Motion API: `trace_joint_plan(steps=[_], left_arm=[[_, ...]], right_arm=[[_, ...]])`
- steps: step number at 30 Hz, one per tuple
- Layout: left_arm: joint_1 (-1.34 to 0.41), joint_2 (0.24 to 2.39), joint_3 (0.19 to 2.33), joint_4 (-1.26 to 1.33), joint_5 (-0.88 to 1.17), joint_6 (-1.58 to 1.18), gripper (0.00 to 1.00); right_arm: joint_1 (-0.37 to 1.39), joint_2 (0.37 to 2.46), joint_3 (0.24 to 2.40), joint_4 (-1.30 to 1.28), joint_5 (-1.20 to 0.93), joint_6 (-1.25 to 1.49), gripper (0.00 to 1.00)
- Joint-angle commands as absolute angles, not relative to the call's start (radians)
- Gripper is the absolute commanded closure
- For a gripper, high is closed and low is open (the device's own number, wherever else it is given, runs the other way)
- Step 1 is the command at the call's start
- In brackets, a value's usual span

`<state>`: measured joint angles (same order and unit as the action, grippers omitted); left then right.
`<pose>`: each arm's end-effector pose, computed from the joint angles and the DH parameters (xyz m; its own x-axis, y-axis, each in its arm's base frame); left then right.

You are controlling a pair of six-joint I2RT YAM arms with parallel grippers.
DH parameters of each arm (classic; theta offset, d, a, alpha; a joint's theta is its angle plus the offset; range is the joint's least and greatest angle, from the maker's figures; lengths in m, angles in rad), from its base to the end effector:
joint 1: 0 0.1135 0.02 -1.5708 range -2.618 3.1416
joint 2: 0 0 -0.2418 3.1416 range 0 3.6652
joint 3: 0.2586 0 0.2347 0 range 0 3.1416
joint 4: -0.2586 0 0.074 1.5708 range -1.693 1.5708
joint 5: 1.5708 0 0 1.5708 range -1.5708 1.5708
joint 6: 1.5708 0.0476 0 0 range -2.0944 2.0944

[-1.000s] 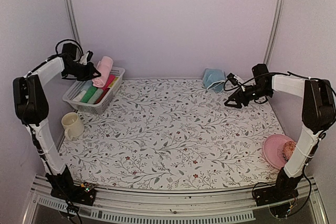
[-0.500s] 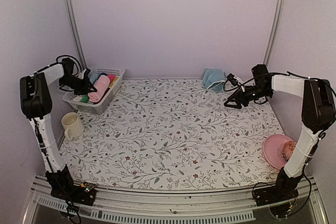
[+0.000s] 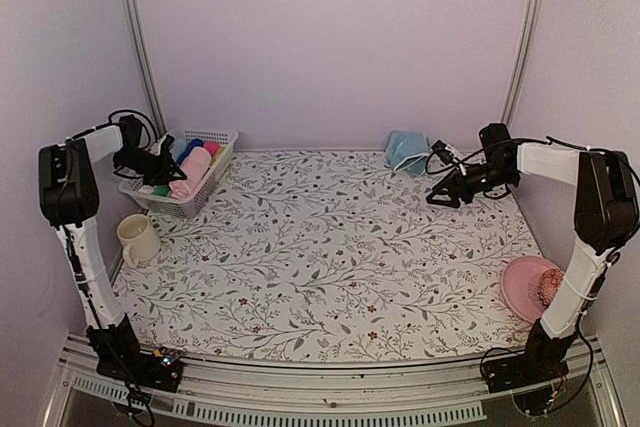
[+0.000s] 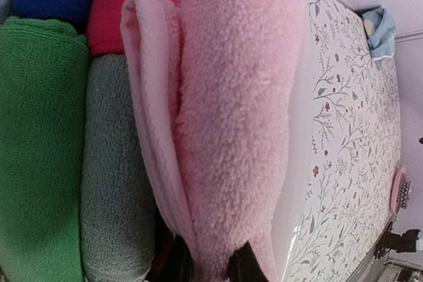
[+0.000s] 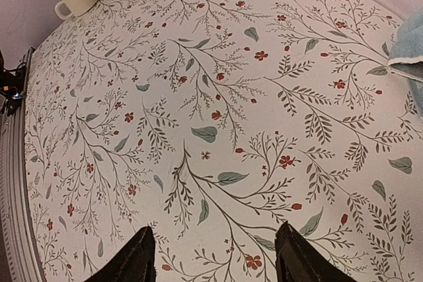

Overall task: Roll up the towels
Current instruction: Place the towel in the bin.

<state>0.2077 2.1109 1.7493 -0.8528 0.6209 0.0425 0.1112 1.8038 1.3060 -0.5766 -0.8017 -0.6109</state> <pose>0.4139 0.0589 0.1911 -0.9149 -0.1575 -0.3718 0.0698 0.8452 -0.5299 0.3489 0.0734 0.1990 -0.4765 -0.4546 -0.7525 -0.8431 0.4791 0.2444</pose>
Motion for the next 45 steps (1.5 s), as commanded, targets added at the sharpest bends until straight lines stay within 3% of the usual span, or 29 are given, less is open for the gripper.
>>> trace_joint_plan(steps=[1, 6, 12, 20, 45], left_arm=[[0.199, 2.158, 1.735, -0.901, 0.616, 0.061, 1.00], [0.204, 2.176, 1.751, -0.908, 0.557, 0.045, 0.99], [0.202, 2.180, 1.765, -0.917, 0.497, 0.032, 0.74], [0.203, 2.128, 1.798, -0.915, 0.417, 0.002, 0.56], [0.173, 2.052, 1.885, -0.888, 0.370, -0.029, 0.43]], right_arm=[[0.114, 1.800, 1.312, -0.587, -0.830, -0.621, 0.39], [0.114, 1.800, 1.312, -0.587, -0.834, -0.624, 0.39], [0.114, 1.800, 1.312, -0.588, -0.838, -0.621, 0.39], [0.114, 1.802, 1.312, -0.587, -0.842, -0.621, 0.39], [0.114, 1.815, 1.316, -0.591, -0.837, -0.626, 0.41]])
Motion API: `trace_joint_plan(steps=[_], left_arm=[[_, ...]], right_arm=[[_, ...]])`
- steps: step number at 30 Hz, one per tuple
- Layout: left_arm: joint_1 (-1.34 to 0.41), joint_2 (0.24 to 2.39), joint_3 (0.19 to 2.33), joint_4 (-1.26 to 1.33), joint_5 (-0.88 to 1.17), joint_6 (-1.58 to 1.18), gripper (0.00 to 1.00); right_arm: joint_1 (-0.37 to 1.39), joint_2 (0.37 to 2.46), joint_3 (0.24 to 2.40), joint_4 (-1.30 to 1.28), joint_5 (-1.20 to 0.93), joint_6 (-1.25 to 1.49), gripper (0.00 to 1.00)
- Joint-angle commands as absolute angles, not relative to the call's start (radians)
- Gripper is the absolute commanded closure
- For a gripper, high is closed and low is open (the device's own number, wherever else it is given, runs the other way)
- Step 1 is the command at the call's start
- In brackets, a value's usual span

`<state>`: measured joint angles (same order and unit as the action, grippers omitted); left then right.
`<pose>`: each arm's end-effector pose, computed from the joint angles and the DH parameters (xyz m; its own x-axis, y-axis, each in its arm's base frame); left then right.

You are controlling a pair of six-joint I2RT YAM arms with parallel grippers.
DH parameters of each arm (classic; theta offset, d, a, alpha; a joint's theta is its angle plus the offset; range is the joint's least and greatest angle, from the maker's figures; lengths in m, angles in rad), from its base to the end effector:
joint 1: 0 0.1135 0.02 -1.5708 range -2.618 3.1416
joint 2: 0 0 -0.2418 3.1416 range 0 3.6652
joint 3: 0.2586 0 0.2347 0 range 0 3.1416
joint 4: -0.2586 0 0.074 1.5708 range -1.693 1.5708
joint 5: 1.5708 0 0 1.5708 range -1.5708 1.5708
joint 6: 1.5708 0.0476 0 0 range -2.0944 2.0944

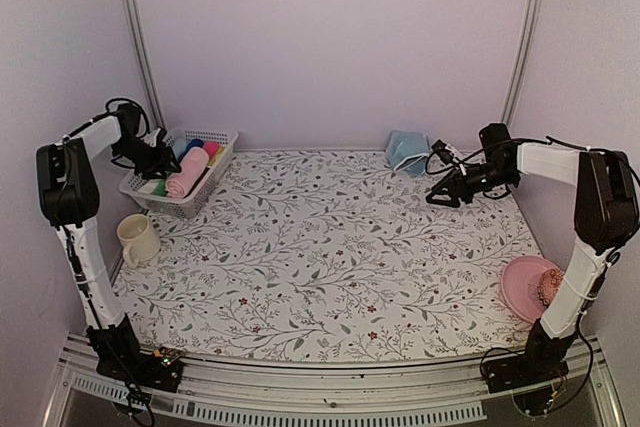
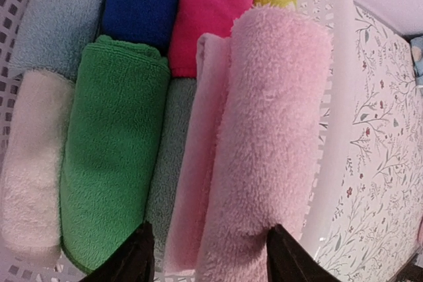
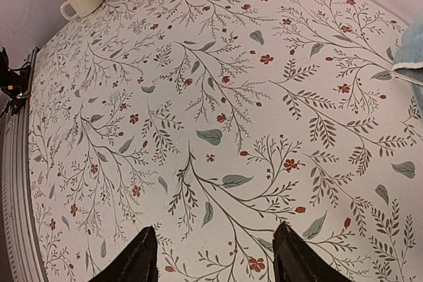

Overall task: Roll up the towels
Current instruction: Place the towel in the bin.

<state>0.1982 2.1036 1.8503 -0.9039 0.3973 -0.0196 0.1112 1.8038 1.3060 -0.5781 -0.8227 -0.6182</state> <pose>0.4202 0.0656 0.2151 -0.8970 -0.1986 -0.3949 -0.0467 0.9310 -0.3621 0.3483 0.0740 0.1995 -0.4685 -0.4490 -0.7609 -0.8503 0.4629 0.2504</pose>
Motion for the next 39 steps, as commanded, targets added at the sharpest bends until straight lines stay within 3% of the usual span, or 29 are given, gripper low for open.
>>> trace_joint_plan(steps=[1, 11, 20, 39], left_arm=[[0.169, 2.046, 1.886, -0.881, 0.362, -0.032, 0.42], [0.125, 1.990, 1.922, -0.806, 0.328, -0.068, 0.43], [0.043, 2.033, 1.945, -0.758, 0.427, -0.056, 0.65], [0.043, 2.144, 1.857, -0.693, 0.241, -0.025, 0.61]], right_arm=[[0.114, 1.815, 1.316, -0.592, -0.838, -0.627, 0.42], [0.114, 1.818, 1.317, -0.594, -0.836, -0.627, 0.43], [0.114, 1.818, 1.318, -0.595, -0.836, -0.629, 0.45], [0.113, 1.829, 1.319, -0.598, -0.839, -0.631, 0.47]])
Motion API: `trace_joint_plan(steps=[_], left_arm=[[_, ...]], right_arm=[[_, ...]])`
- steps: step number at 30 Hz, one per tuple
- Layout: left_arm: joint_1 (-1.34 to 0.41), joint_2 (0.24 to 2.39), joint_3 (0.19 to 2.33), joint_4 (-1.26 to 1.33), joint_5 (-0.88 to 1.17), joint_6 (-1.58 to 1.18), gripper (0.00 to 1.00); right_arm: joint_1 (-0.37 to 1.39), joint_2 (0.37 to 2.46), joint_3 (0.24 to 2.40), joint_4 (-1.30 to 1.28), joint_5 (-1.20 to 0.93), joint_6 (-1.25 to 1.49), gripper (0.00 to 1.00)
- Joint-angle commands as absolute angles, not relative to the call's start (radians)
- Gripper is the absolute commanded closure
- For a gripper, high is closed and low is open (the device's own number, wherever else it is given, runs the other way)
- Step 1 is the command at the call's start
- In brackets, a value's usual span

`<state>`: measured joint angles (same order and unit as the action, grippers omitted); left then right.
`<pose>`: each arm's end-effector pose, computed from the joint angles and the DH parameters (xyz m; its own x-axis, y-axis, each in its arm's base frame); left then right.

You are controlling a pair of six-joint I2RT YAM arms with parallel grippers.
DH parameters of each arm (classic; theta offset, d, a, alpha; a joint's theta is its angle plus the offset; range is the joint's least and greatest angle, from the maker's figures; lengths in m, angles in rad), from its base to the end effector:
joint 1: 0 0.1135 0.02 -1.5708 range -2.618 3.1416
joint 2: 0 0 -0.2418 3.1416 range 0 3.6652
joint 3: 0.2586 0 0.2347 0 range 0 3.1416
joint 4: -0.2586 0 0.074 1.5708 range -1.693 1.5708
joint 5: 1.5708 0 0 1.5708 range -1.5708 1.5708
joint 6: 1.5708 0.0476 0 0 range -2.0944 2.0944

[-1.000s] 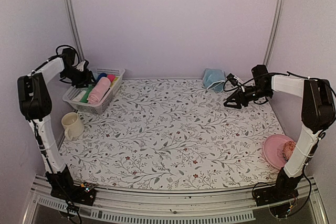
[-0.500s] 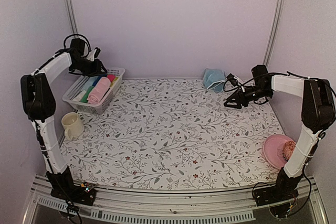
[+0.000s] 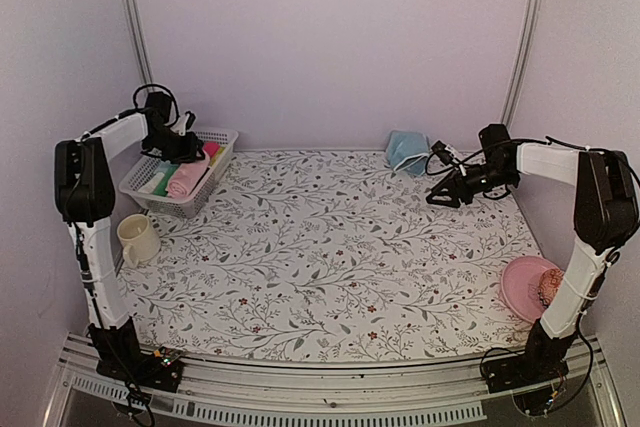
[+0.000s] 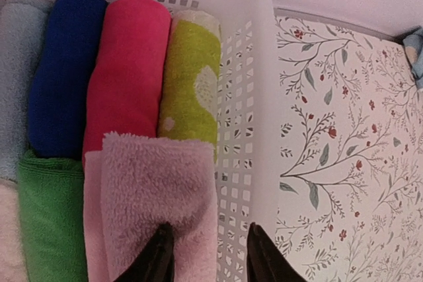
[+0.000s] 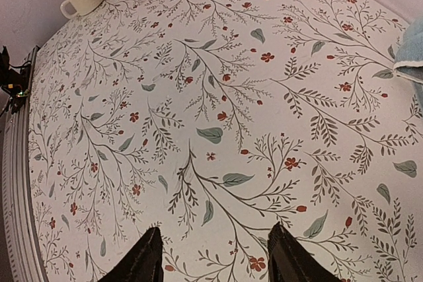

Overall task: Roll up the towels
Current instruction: Place the towel in the bin.

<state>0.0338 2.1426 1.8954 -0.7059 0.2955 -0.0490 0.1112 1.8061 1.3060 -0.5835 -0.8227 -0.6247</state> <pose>0.4550 0.0015 0.2221 -0.8204 -0.0746 -0.5668 0.0962 0.9593 -0.2655 0.3480 0.0740 0.1985 -0.4687 -0.4527 -0.7585 -0.8515 0.4601 0.2516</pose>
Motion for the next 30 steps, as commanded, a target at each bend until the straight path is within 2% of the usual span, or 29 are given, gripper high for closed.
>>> trace_joint_plan(steps=[1, 4, 13, 30], left_arm=[[0.043, 2.139, 1.845, -0.694, 0.231, -0.022, 0.61], [0.045, 2.130, 1.818, -0.704, 0.208, -0.014, 0.59], [0.048, 2.140, 1.794, -0.784, 0.115, -0.017, 0.44], [0.014, 2.187, 1.794, -0.819, 0.011, -0.022, 0.45]], right_arm=[[0.114, 1.830, 1.320, -0.598, -0.838, -0.632, 0.47], [0.114, 1.830, 1.319, -0.598, -0.838, -0.631, 0.47], [0.114, 1.830, 1.320, -0.598, -0.839, -0.630, 0.48], [0.114, 1.830, 1.323, -0.599, -0.844, -0.632, 0.50]])
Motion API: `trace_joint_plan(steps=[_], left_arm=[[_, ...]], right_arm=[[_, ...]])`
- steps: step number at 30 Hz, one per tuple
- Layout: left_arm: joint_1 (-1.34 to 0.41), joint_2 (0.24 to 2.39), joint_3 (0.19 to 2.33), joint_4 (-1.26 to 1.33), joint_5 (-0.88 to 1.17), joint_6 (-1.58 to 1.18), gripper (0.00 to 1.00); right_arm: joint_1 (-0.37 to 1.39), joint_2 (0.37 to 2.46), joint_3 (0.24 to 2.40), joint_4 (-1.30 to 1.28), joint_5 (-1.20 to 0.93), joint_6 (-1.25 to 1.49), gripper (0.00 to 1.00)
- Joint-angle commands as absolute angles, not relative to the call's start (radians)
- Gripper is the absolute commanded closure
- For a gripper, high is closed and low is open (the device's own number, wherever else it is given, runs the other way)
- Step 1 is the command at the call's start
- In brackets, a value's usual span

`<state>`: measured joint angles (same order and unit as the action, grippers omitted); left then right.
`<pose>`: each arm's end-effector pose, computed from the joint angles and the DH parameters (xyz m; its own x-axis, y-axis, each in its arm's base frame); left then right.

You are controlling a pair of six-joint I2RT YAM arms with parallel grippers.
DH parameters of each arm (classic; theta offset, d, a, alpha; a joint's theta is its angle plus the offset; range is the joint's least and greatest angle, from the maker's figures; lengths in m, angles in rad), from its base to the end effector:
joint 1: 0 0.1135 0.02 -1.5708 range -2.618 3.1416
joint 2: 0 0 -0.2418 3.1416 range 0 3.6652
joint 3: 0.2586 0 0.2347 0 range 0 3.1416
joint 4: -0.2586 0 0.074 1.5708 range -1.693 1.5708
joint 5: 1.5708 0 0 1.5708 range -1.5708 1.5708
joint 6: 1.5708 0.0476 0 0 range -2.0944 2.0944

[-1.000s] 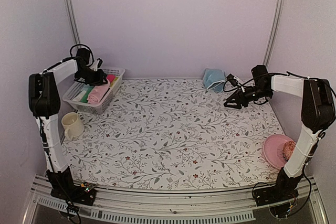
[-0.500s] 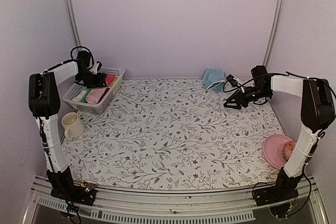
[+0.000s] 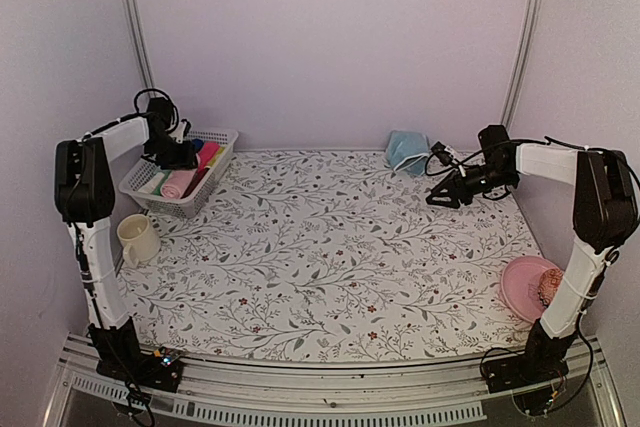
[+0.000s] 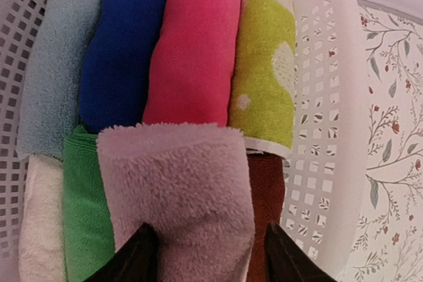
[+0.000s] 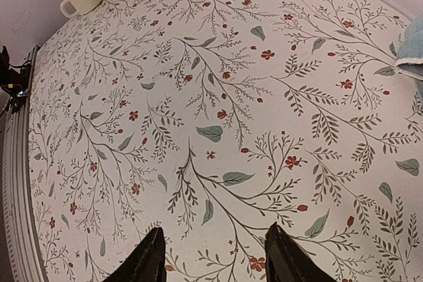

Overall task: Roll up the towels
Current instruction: Place the towel in the bin.

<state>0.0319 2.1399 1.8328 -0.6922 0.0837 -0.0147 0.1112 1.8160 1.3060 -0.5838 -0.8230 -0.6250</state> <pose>0.4503 0.0104 0.2037 -0.8408 -0.0415 -0.5398 0.0011 0.9969 -0.0783 0.3488 0.0741 0.1952 -0.4761 -0.4535 -0.7534 -0.8491 0.4601 0.2596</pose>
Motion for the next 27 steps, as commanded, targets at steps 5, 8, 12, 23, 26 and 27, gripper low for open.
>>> trace_joint_plan(steps=[5, 8, 12, 23, 26, 27], left_arm=[[-0.021, 2.211, 1.786, -0.822, -0.083, -0.032, 0.48], [-0.027, 2.217, 1.779, -0.822, -0.083, -0.042, 0.60], [-0.040, 2.220, 1.774, -0.819, -0.088, -0.043, 0.78], [-0.097, 2.185, 1.754, -0.819, -0.099, -0.044, 0.90], [-0.116, 2.168, 1.735, -0.819, -0.106, -0.037, 0.90], [-0.122, 2.162, 1.727, -0.819, -0.106, -0.035, 0.90]], right_arm=[[0.114, 1.829, 1.323, -0.601, -0.847, -0.630, 0.51], [0.114, 1.828, 1.323, -0.601, -0.847, -0.632, 0.52], [0.114, 1.830, 1.324, -0.601, -0.847, -0.631, 0.52], [0.114, 1.829, 1.326, -0.603, -0.845, -0.634, 0.53], [0.114, 1.829, 1.326, -0.603, -0.846, -0.634, 0.53], [0.114, 1.829, 1.325, -0.604, -0.846, -0.634, 0.53]])
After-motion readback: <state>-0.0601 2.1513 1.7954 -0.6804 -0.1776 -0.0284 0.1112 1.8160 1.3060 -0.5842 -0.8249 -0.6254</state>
